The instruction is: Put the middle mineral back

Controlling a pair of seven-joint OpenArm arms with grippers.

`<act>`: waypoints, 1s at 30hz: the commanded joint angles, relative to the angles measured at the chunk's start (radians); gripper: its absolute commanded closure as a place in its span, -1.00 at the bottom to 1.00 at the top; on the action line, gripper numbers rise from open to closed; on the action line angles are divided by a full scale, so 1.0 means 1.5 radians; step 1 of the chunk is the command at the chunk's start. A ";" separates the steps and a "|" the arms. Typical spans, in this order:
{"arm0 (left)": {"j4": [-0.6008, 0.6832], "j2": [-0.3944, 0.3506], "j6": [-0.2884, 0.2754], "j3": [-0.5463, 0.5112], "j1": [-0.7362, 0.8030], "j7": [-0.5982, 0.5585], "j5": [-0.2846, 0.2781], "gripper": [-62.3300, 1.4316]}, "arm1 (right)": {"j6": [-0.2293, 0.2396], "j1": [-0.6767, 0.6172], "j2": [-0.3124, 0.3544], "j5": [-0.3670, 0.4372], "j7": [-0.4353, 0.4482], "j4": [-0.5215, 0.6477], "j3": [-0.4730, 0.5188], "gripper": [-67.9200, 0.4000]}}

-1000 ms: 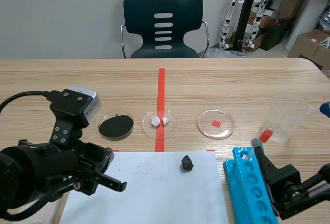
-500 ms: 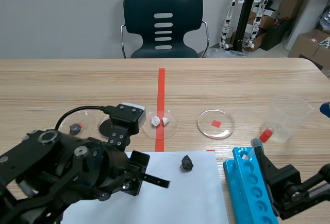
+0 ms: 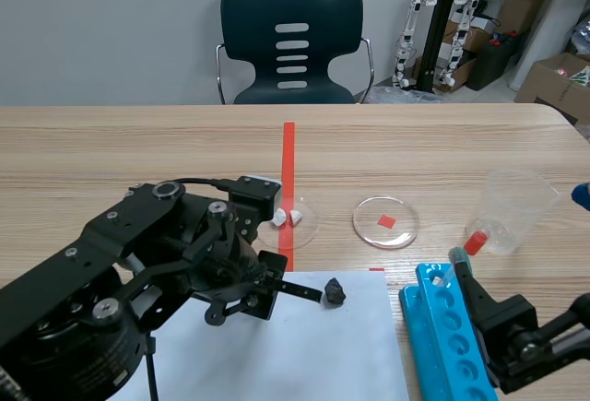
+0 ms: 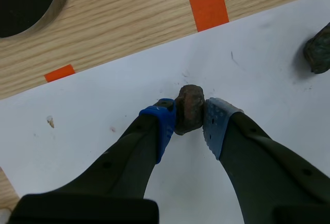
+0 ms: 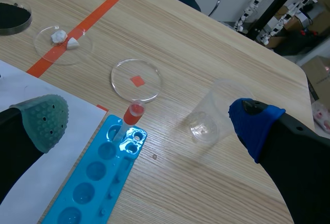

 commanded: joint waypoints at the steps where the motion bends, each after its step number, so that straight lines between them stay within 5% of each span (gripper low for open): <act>1: 0.004 0.010 0.006 0.004 -0.015 0.005 0.000 0.58 | -0.004 0.006 0.000 0.004 0.012 0.012 0.002 -1.00; 20: -0.061 0.027 0.021 0.007 -0.058 0.051 0.000 0.57 | -0.004 0.006 0.000 0.004 0.012 0.012 0.002 -1.00; 30: -0.061 0.027 0.034 0.007 -0.058 0.048 0.000 0.02 | -0.004 0.006 0.000 0.004 0.012 0.012 0.002 -1.00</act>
